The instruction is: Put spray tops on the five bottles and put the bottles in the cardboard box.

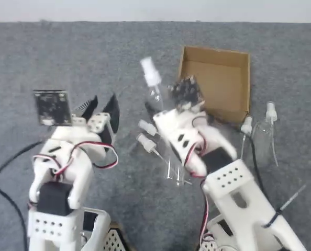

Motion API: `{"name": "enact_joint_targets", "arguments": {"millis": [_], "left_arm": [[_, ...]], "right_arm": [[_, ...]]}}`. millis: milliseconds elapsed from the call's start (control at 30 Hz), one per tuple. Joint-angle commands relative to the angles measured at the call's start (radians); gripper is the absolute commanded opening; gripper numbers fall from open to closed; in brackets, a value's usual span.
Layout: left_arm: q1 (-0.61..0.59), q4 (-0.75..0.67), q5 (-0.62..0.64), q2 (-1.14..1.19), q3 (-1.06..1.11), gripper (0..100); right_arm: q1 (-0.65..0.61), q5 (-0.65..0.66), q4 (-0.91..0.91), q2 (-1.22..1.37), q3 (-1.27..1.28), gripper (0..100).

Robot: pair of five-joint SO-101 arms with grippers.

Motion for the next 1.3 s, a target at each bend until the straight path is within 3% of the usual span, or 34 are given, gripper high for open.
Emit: {"name": "enact_joint_targets", "arguments": {"millis": [0,500,900,1267], "left_arm": [[0.003,-0.095,-0.049,-0.098,0.105,14],[0.129,-0.103,-0.049,-0.499,0.415,27],[0.127,-0.109,-0.049,-0.519,0.440,31],[0.124,-0.118,-0.054,-0.519,0.460,31]], "right_arm": [[0.012,-0.011,0.074,0.035,-0.199,0.6],[-0.150,-0.011,0.104,0.157,-0.285,0.6],[-0.183,-0.011,0.311,0.159,-0.417,0.6],[-0.183,-0.011,0.331,0.097,-0.428,0.6]]}}
